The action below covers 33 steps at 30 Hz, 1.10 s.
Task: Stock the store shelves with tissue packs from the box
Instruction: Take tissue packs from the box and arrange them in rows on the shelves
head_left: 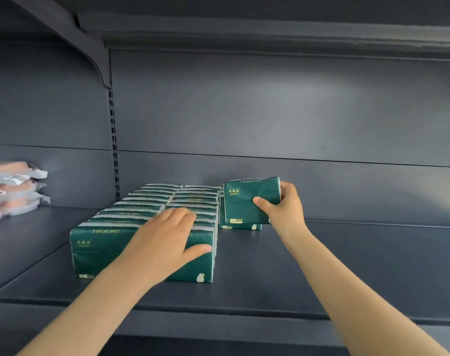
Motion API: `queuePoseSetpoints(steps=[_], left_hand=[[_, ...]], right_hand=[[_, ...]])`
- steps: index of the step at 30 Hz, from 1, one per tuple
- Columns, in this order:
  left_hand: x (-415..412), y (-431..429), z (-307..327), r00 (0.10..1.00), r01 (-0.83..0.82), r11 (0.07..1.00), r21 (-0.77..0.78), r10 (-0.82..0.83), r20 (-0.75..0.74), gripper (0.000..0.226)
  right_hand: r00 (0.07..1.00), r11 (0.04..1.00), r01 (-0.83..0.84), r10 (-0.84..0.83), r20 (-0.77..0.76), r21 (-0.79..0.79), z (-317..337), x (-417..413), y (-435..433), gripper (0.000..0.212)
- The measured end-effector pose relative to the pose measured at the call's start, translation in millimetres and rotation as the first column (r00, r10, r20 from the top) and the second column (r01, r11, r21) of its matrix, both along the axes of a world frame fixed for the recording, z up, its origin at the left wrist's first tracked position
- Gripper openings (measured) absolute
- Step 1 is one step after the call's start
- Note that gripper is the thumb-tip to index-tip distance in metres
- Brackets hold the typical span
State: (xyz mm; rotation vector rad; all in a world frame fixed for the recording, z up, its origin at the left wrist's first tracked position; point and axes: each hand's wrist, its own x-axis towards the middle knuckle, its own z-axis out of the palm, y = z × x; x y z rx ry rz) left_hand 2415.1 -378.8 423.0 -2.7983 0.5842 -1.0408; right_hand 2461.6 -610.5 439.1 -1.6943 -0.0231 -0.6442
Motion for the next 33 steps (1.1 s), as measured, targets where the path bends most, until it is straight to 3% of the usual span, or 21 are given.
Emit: queuePoseSetpoints(steps=[6,10,17,22,25,30,33], left_hand=[[16.7,9.1,-11.4,0.996,0.066,0.986,0.156,-0.056,-0.067,0.073],[19.6,8.7,-13.4,0.998,0.063,0.986,0.152,-0.058,-0.035,0.069],[19.6,9.9,-11.8,0.995,0.087,0.984,0.156,-0.079,-0.062,0.066],[7.0,4.8,1.2,0.974,0.073,0.986,0.147,-0.038,-0.224,0.073],[-0.3,4.2,18.5,0.939,0.069,0.985,0.155,-0.012,-0.342,0.08],[-23.6,-4.0,51.5,0.964,0.108,0.992,0.07,-0.087,-0.252,0.071],[-45.6,-10.2,71.0,0.971,0.116,0.993,0.038,-0.105,-0.216,0.062]], right_hand=[[0.99,0.987,0.035,-0.055,-0.128,-0.156,-35.2,44.1,4.9,0.052],[0.963,0.926,0.101,-0.182,-0.198,-0.363,-52.3,64.4,5.8,0.053],[0.925,0.859,0.069,-0.246,-0.29,-0.507,-51.7,69.4,4.8,0.046],[0.867,0.684,0.026,-0.378,-0.324,-0.729,-32.9,36.5,-3.1,0.039],[0.844,0.52,-0.01,-0.454,-0.286,-0.854,-14.4,4.6,-10.1,0.039],[0.83,0.218,-0.176,-0.491,-0.264,-0.96,17.9,-50.4,-21.5,0.052],[0.821,0.141,-0.189,-0.52,-0.235,-0.972,35.9,-95.0,-22.3,0.055]])
